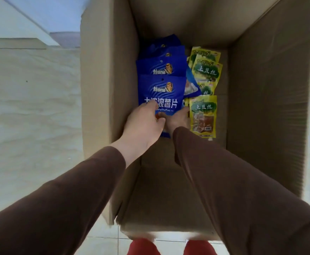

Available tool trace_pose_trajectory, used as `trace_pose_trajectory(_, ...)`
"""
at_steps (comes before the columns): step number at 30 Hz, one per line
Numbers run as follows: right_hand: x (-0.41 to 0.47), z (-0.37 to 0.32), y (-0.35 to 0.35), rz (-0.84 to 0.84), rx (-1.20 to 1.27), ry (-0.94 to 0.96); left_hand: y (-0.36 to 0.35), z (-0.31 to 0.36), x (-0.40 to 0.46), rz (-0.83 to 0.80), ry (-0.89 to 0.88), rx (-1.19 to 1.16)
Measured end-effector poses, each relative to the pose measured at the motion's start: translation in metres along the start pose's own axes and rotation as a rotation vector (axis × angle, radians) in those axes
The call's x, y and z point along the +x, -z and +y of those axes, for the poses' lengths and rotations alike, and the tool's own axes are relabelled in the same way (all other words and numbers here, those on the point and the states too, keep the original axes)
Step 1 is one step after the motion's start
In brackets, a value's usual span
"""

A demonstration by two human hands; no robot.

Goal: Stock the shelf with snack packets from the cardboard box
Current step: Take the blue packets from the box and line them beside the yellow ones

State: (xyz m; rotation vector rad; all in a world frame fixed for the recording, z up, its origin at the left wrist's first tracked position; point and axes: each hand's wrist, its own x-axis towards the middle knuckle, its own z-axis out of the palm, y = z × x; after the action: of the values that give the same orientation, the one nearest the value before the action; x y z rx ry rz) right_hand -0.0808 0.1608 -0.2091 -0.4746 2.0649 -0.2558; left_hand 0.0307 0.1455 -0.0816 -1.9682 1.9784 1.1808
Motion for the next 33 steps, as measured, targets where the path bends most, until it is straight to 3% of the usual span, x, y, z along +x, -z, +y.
trace_pose_trajectory(4, -0.005, 0.023, 0.017, 0.005, 0.093, 0.007, -0.005, 0.001, 0.016, 0.006, 0.081, -0.127)
trace_pose_trajectory(9, -0.022, 0.059, 0.08, 0.123, 0.317, -0.08, -0.034, -0.005, 0.064, 0.066, 0.361, -0.428)
trace_pose_trajectory(13, -0.016, 0.088, 0.103, 0.174, 0.387, -0.092, -0.061, -0.004, 0.106, 0.132, 0.503, -0.429)
trace_pose_trajectory(18, -0.006, 0.106, 0.111, 0.202, 0.345, -0.099, -0.091, -0.008, 0.131, 0.212, 0.423, -0.232)
trace_pose_trajectory(22, -0.007, 0.115, 0.102, 0.095, 0.189, 0.0, -0.104, -0.021, 0.129, 0.25, 0.398, -0.37)
trace_pose_trajectory(25, -0.016, 0.108, 0.096, 0.066, 0.137, -0.095, -0.102, -0.023, 0.122, 0.193, 0.436, -0.491)
trace_pose_trajectory(28, -0.024, 0.102, 0.096, 0.118, 0.222, -0.179, -0.097, -0.02, 0.116, 0.166, 0.479, -0.486)
trace_pose_trajectory(31, -0.038, 0.104, 0.102, 0.046, 0.355, -0.197, -0.086, -0.012, 0.104, 0.065, 0.445, -0.48)
trace_pose_trajectory(33, -0.047, 0.105, 0.11, 0.04, 0.456, -0.19, -0.081, -0.006, 0.097, 0.08, 0.433, -0.498)
